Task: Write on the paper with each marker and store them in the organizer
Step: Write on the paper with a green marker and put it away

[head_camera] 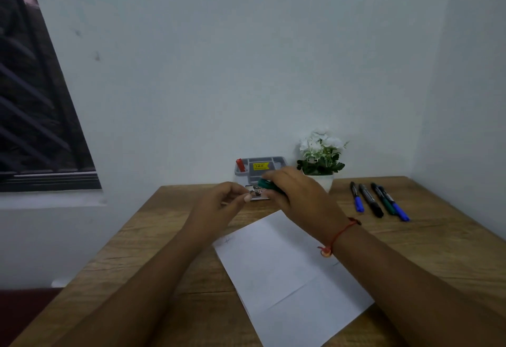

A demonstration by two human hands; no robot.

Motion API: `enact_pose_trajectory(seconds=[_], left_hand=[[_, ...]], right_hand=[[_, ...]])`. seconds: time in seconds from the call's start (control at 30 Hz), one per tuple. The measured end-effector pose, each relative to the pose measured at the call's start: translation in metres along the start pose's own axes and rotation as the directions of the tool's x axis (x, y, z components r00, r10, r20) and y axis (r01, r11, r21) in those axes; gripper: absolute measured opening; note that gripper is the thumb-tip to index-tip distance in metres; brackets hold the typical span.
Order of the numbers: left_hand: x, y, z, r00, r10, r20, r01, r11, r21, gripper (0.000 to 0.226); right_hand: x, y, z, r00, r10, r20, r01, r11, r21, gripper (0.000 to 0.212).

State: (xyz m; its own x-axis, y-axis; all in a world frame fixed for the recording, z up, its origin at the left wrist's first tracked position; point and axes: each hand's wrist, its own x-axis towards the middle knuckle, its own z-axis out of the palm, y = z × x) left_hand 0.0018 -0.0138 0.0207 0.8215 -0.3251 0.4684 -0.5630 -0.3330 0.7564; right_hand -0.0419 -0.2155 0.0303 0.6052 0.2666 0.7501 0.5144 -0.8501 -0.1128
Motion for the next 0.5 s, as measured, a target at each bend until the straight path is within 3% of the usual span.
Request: enact_pose_trajectory(seconds=[0.17,0.5], left_hand=[[-0.003,0.007,0.004,0.997,-0.061,0.042,0.069,0.97,-0.232,0.009],[-0.001,0.004,0.0,0.995,-0.099,0.034,0.105,0.945,-0.309,0.011]], right_hand=[[0.0,-0.004,0.012,0.992,-0.028,0.121,0.027,1.0,0.013,0.024],[-0.005,-0.009,0.02,0.987,0.098,0.125,-0.105,0.993,0.047,0.025]])
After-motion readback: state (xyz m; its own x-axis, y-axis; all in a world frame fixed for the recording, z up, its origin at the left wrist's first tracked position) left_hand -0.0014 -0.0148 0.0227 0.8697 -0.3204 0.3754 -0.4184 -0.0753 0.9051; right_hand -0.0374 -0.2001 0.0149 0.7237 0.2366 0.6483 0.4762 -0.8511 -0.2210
